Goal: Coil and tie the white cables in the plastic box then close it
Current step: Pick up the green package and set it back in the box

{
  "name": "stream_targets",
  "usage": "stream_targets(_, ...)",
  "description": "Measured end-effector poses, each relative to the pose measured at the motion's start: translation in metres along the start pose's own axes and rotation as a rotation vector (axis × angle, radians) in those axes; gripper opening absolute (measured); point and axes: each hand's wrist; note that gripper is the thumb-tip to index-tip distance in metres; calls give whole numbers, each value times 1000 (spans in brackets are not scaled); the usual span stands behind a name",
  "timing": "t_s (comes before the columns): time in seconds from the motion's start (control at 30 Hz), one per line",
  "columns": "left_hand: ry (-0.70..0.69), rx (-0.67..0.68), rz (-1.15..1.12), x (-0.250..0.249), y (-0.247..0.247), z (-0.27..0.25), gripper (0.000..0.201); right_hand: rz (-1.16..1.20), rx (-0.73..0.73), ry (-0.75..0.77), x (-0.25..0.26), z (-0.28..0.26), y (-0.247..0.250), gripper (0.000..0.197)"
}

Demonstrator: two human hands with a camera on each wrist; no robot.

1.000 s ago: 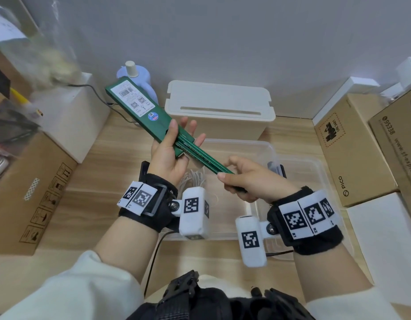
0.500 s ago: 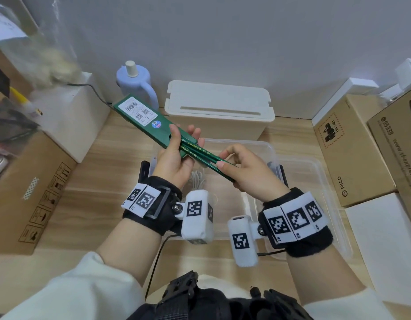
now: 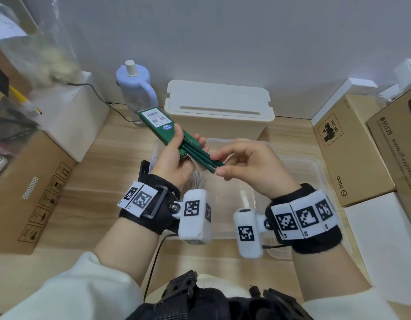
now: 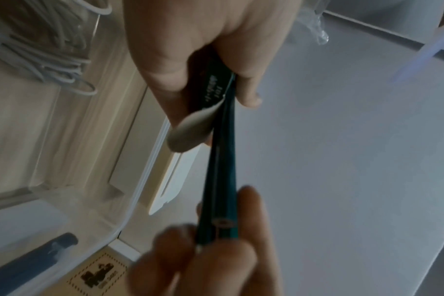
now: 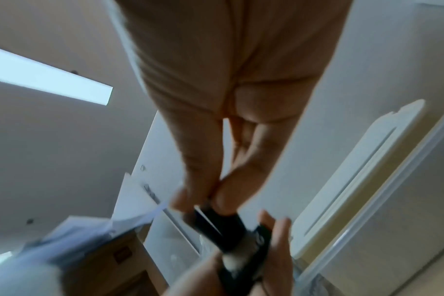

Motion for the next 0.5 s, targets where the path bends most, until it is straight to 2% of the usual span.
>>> stream_targets(0.07, 71, 37, 9, 3, -4, -3, 60, 1, -55, 43, -1, 5, -5, 28)
stream_targets(0.13, 139, 143, 43, 7, -7, -6, 67, -20, -108, 62, -3, 9, -7, 27)
stream_targets(0.23, 153, 288, 147, 13, -10, -10, 73, -153, -191, 100, -7, 13, -5, 25)
stream_targets(0.4, 148, 276, 242, 19, -15, -17, 64, -283, -328, 81, -11, 16, -9, 31)
stream_targets(0.5, 154, 264, 330, 23, -13, -15, 73, -255, -298, -17, -13, 18, -7, 42)
Point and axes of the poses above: each hand's wrist, its own z-axis towards the middle knuckle, its own y-axis out of the back of the hand, x = y × z, and after that the axes turned 4 degrees about z, right-handed
